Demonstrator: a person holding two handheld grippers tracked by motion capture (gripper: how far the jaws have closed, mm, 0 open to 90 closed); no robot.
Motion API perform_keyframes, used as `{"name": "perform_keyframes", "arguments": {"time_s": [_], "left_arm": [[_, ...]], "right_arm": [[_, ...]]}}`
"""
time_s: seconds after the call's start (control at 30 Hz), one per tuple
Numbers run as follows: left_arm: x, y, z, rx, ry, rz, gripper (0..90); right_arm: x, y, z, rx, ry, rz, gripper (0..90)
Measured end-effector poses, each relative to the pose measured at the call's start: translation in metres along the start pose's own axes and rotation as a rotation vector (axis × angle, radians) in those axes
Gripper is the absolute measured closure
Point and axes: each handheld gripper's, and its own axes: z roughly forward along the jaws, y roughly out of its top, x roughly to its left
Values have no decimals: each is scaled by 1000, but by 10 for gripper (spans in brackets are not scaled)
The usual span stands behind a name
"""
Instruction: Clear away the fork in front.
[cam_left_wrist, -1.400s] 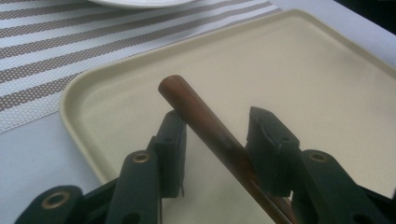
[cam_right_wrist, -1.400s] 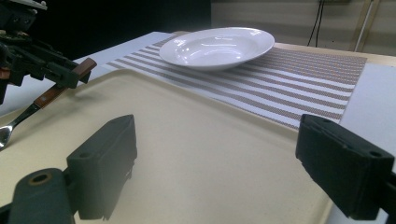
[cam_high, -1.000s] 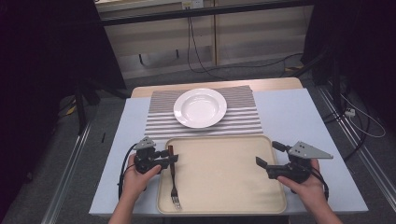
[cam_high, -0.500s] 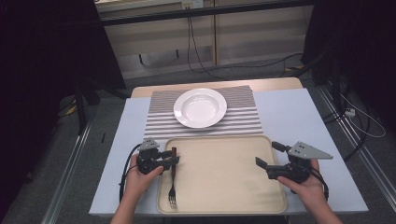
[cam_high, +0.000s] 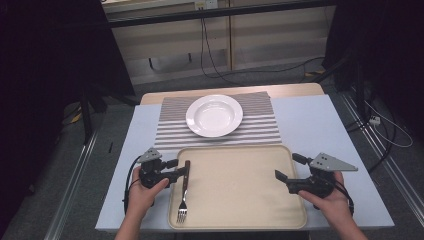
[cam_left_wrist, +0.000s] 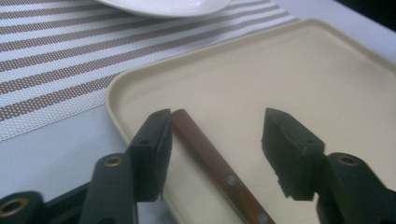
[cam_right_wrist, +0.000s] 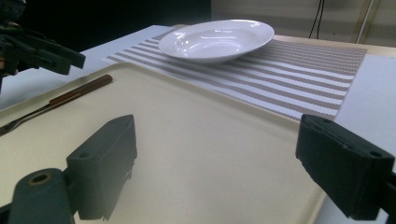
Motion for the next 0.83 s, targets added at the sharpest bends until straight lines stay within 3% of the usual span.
{"name": "perform_keyframes", "arguments": {"time_s": [0.27, 0.57, 0.83], "left_arm": [[-2, -1, -14, -46, -16, -29, 342], [3, -11, -34, -41, 34, -34, 188], [7, -14, -41, -72, 37, -42, 124]], "right_arm": [[1, -5, -7, 32, 2, -14, 122], [-3, -13, -19, 61, -2, -18, 123], [-6, -17, -19, 47, 0, -16, 123]]}}
